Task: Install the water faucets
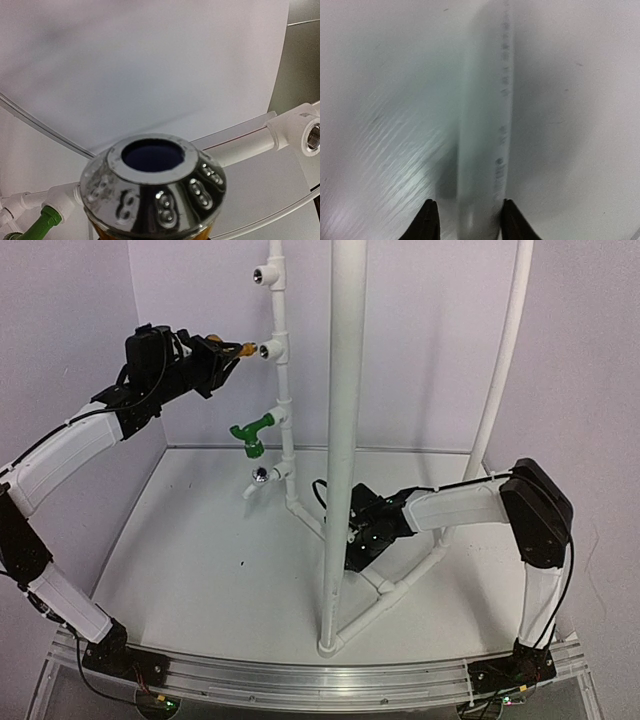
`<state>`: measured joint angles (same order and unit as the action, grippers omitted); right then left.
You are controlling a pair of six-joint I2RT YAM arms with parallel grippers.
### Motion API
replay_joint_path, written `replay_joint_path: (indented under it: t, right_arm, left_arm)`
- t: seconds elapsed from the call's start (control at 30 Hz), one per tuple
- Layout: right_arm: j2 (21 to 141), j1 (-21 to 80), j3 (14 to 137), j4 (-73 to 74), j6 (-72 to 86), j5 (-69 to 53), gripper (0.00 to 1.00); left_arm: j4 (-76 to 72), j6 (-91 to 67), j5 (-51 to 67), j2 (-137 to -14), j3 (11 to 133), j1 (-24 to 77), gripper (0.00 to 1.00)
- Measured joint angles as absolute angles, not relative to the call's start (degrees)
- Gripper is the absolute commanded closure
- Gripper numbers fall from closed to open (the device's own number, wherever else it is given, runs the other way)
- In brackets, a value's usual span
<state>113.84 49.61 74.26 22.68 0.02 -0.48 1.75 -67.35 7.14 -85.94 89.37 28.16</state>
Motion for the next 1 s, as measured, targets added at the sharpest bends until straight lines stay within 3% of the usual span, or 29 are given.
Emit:
replay_joint_path:
  t: [0.07,0.37,0.6,1.0]
  right_arm:
    - [112.76,49.91,75.44,24.55,-0.9,-2.04,0.27]
    - [112.72,43.06,98.9,24.21,0.17,-8.78,0.16]
    - [117.23,37.63,116.25,14.28,2.59,-12.48,0.14]
    - [131.73,39.11,131.53,7.34,3.99,-19.96,0.11]
  left_arm:
    - [1.92,-67.34,6.79,-85.18,89.04,28.16,1.0]
    - [4.54,-65.94,5.25,-82.84,88.34,28.16,1.0]
    - [4.55,-65.3,5.51,-81.22,87.54,28.16,1.0]
    - [4.52,-64.73,5.89,-78.29,84.3,28.36,1.0]
